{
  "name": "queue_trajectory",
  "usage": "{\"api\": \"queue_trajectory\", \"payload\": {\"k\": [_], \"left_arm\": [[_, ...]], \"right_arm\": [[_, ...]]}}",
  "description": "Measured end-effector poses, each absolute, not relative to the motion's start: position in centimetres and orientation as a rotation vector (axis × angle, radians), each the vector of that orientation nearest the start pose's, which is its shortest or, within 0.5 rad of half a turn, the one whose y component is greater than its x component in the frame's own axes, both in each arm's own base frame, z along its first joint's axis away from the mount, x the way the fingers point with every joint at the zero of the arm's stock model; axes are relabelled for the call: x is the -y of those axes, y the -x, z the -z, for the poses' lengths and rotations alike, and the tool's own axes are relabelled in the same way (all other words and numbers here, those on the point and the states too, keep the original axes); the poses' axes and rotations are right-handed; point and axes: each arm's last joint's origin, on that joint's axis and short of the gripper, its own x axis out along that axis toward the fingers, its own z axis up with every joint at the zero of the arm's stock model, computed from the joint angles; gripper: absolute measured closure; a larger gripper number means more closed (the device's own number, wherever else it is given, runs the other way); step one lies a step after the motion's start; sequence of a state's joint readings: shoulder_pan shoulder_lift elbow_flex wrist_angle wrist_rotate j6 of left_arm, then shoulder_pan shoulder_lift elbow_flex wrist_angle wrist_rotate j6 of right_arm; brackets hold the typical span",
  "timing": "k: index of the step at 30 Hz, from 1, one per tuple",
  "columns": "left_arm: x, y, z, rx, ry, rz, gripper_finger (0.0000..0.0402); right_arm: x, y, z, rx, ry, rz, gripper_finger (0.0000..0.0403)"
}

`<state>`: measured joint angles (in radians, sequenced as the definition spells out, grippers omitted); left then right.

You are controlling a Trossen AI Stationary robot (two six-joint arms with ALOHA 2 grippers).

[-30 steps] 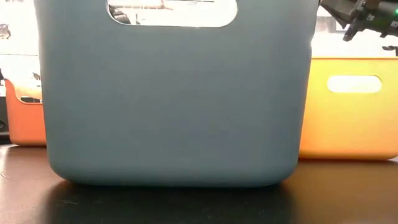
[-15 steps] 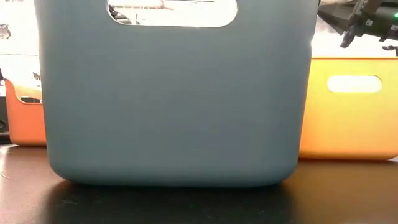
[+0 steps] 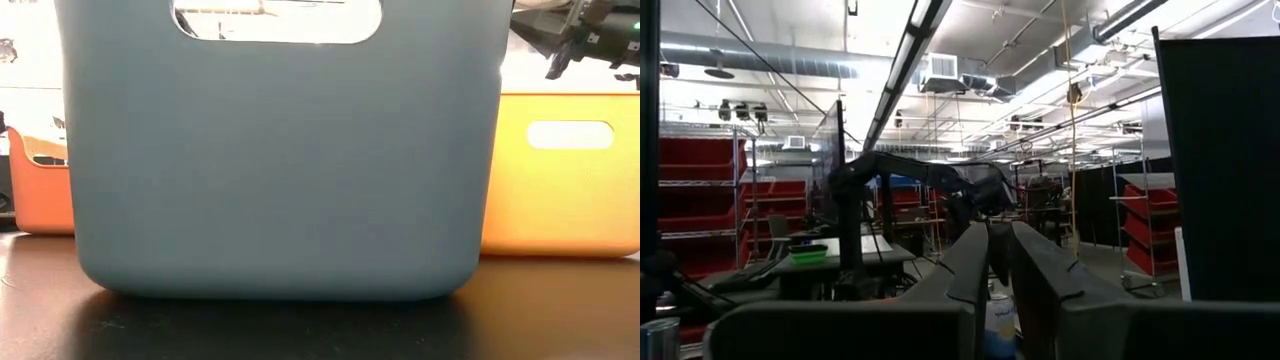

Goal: Sort soda cans
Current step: Put the top left blue-white soda can into the blue bin

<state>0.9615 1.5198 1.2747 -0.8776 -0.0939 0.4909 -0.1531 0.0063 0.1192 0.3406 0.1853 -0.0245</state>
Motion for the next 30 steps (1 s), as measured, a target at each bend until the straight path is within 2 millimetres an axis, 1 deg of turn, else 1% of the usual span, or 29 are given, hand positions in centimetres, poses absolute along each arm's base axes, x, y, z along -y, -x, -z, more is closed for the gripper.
{"api": "queue_trajectory", "payload": {"k": [7, 11, 30], "left_arm": [[-25.4, -17.4, -26.5, -1.306, 0.088, -0.624, 0.0089], [-25.7, -17.5, -26.1, -1.341, 0.083, -0.633, 0.0089], [-25.2, -17.4, -26.1, -1.358, 0.117, -0.641, 0.0091]], "right_arm": [[1.8, -8.0, -23.0, 0.404, -0.007, 0.333, 0.0341], [1.8, -8.0, -22.8, 0.385, -0.009, 0.333, 0.0341], [1.8, -8.1, -22.7, 0.366, -0.009, 0.333, 0.0341]]}}
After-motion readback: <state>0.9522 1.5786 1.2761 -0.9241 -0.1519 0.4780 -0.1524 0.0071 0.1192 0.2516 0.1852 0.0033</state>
